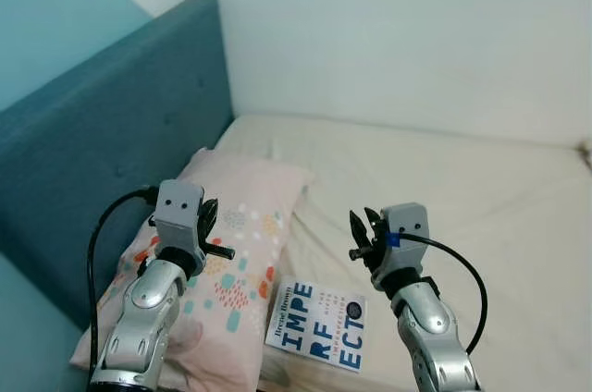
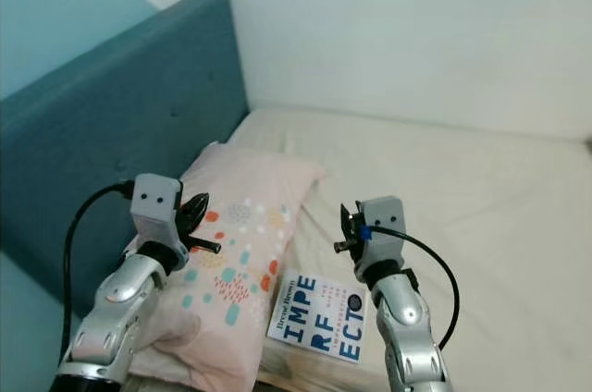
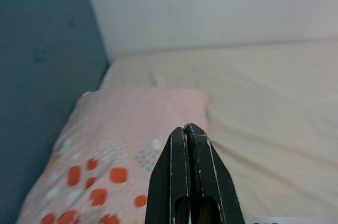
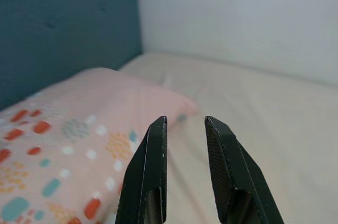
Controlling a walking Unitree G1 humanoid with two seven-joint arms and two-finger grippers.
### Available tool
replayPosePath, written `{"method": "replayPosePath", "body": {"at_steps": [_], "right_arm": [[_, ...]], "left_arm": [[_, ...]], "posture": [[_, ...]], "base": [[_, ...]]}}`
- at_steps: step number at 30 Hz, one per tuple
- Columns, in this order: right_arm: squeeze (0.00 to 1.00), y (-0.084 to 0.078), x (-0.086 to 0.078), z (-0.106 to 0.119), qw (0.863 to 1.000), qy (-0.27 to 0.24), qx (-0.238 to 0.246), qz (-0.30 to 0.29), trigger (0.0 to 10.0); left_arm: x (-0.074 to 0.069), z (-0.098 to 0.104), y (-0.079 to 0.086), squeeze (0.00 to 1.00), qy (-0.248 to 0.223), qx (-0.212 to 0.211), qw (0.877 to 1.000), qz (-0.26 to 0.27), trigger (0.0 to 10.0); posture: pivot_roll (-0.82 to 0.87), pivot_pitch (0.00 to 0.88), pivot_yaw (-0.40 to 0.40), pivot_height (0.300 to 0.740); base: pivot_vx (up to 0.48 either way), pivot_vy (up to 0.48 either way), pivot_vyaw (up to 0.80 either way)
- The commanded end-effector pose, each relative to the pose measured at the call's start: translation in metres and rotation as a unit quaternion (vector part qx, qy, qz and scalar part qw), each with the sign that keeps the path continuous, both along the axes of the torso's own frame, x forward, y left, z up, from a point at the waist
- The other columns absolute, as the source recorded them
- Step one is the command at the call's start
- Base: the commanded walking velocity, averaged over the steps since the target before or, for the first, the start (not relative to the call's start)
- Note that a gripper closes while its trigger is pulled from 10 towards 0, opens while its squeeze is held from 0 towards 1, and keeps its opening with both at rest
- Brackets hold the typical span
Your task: Clean up the room
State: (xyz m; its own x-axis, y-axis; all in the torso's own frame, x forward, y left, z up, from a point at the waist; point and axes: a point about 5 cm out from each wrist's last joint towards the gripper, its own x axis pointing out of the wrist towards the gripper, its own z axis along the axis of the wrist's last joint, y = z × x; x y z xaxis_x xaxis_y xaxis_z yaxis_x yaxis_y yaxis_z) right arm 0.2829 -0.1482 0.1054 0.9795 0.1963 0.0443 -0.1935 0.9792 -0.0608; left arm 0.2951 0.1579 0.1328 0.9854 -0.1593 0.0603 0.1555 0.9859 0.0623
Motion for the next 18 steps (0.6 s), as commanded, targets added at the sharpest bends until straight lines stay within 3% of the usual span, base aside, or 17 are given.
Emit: {"method": "replayPosePath", "body": {"at_steps": [1, 6, 18], "right_arm": [[0.0, -0.002, -0.002, -0.004, 1.0, 0.013, 0.005, -0.01, 10.0], [0.0, -0.005, -0.001, -0.007, 0.999, 0.031, 0.027, -0.025, 10.0], [0.0, 0.007, -0.002, -0.006, 0.999, 0.033, 0.026, 0.005, 10.0]], "left_arm": [[0.0, -0.005, -0.002, 0.0, 0.013, -0.004, 1.0, 0.0, 10.0], [0.003, -0.006, -0.003, 0.0, 0.01, -0.014, 1.0, 0.012, 10.0], [0.001, -0.003, -0.004, 0.0, 0.006, -0.041, 0.999, 0.023, 10.0]], "posture": [[-0.03, 0.0, 0.005, 0.74], [-0.03, 0.0, 0.007, 0.74], [-0.02, 0.0, 0.003, 0.74]], "base": [[0.0, 0.0, 0.0], [0.0, 0.0, -0.24], [0.0, 0.0, -0.78]]}}
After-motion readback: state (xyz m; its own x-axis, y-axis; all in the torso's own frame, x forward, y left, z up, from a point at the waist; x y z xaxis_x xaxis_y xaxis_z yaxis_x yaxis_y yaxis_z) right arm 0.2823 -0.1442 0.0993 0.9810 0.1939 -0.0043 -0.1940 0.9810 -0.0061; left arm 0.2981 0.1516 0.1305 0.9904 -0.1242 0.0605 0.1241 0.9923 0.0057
